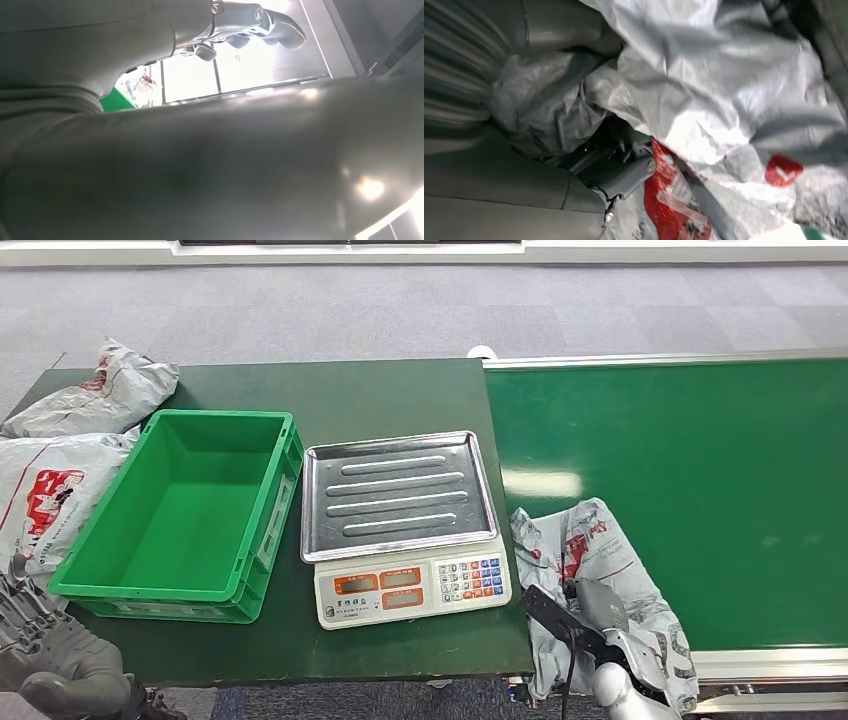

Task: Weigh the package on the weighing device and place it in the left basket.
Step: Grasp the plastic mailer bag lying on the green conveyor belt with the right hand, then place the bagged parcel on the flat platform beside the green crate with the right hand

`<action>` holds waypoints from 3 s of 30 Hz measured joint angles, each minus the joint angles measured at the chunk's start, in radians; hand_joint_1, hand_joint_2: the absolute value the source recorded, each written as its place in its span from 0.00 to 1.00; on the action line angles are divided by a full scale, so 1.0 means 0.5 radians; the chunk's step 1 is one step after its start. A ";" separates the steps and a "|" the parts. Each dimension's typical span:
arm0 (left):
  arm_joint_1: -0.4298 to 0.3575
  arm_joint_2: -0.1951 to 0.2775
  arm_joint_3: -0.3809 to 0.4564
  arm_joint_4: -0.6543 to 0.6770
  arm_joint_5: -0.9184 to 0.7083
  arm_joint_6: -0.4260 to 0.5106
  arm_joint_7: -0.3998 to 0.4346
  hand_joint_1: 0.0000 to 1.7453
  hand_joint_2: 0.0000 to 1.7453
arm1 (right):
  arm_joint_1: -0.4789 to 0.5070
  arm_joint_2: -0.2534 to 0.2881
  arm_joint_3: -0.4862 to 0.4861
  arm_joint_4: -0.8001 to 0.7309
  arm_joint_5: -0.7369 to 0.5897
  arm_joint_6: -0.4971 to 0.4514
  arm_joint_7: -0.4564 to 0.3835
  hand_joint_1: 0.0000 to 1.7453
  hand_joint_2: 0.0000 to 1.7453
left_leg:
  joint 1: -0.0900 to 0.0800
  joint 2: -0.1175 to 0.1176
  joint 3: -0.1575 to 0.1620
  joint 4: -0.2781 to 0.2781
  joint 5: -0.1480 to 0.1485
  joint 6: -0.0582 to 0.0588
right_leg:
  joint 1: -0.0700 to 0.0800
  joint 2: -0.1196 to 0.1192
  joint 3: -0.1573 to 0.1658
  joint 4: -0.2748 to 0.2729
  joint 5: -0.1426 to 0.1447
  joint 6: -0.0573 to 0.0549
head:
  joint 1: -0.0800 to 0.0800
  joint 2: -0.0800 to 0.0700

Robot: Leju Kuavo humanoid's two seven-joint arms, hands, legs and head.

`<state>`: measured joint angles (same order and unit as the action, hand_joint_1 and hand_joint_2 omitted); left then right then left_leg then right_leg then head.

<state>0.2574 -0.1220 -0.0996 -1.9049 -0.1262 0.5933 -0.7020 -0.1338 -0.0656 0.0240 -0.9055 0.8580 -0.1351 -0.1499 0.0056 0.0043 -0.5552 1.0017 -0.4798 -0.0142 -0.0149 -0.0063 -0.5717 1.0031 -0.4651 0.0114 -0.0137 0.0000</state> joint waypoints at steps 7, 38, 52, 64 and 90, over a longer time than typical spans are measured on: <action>0.011 -0.031 0.008 -0.046 -0.040 -0.041 0.022 0.00 0.00 | 0.205 0.062 -0.090 -0.469 0.288 -0.120 0.154 1.00 1.00 | 0.000 -0.001 -0.005 0.000 0.000 0.000 | 0.000 0.000 -0.005 0.000 0.000 0.000 | 0.000 0.000; -0.204 -0.070 0.030 0.046 0.045 -0.046 0.000 0.00 0.00 | -1.084 0.070 0.498 -0.593 0.173 -0.362 -0.183 1.00 1.00 | 0.001 0.005 -0.010 0.000 0.016 -0.003 | 0.001 0.008 -0.014 0.003 0.015 -0.002 | -0.001 0.000; -0.280 -0.111 0.022 0.118 -0.025 -0.069 0.005 0.00 0.00 | -1.343 0.468 0.773 0.028 -0.991 0.302 -0.449 1.00 1.00 | 0.001 0.005 -0.014 0.000 0.016 -0.003 | 0.001 0.008 -0.018 0.003 0.015 -0.002 | 0.000 0.000; -0.278 -0.210 0.039 0.064 -0.164 -0.092 0.159 0.00 0.00 | -1.192 0.576 0.911 0.126 -0.880 0.226 -0.058 0.00 1.00 | 0.001 0.003 -0.016 0.000 0.016 -0.003 | 0.001 0.006 -0.019 0.002 0.015 -0.002 | 0.000 0.000; -0.277 -0.243 0.043 0.019 -0.244 -0.109 0.247 0.00 0.00 | -1.014 0.587 0.830 0.041 -0.516 0.098 0.158 0.00 0.25 | 0.001 0.003 -0.016 0.000 0.017 -0.003 | 0.001 0.007 -0.021 0.002 0.015 -0.002 | -0.001 0.000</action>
<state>0.1188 -0.2434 -0.0778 -1.8956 -0.2480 0.5387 -0.5784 -0.6408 0.2281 0.4391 -0.8848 0.6002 -0.0860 -0.0710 0.0061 0.0058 -0.5633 1.0019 -0.4715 -0.0156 -0.0142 -0.0027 -0.5821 1.0041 -0.4578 0.0104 -0.0140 0.0000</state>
